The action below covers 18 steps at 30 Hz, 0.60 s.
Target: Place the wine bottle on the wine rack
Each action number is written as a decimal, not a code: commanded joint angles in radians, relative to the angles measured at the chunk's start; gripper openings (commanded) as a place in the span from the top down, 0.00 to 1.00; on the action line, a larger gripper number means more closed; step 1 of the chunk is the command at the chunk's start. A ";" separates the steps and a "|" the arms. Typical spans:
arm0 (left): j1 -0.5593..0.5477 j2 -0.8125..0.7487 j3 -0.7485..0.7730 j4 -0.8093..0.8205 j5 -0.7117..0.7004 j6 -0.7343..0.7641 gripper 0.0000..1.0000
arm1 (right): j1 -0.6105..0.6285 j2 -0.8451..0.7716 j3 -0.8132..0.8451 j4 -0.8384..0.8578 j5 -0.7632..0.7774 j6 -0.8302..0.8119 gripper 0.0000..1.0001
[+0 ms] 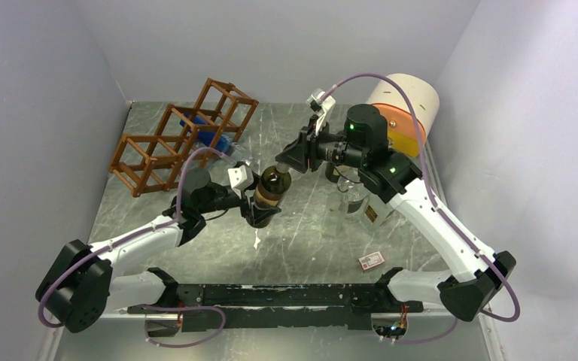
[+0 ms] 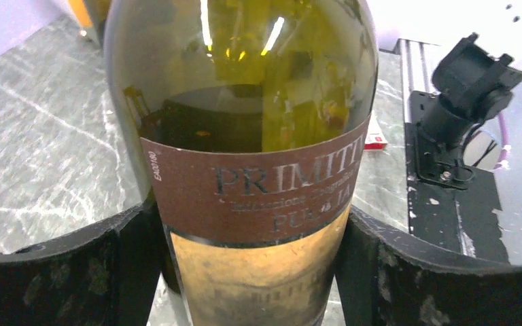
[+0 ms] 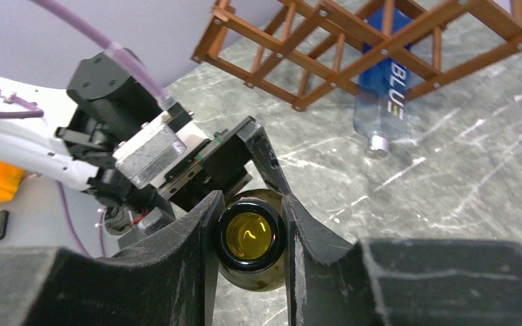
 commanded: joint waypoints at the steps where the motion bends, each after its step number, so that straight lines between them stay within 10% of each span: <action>1: -0.009 -0.051 0.003 0.050 0.083 -0.010 0.17 | 0.001 -0.065 0.014 0.165 -0.165 0.005 1.00; 8: -0.008 -0.120 0.037 -0.013 0.067 0.017 0.55 | 0.001 -0.090 -0.002 0.180 -0.177 0.016 1.00; 11: -0.009 -0.158 0.074 -0.089 0.017 0.083 0.91 | 0.001 -0.102 0.003 0.149 -0.133 0.023 0.62; 14: -0.009 -0.190 0.127 -0.215 -0.030 0.188 0.93 | 0.001 -0.135 -0.014 0.144 -0.050 0.016 0.34; 18: -0.008 -0.194 0.265 -0.451 -0.075 0.381 0.93 | 0.001 -0.127 0.054 0.069 0.034 -0.029 0.24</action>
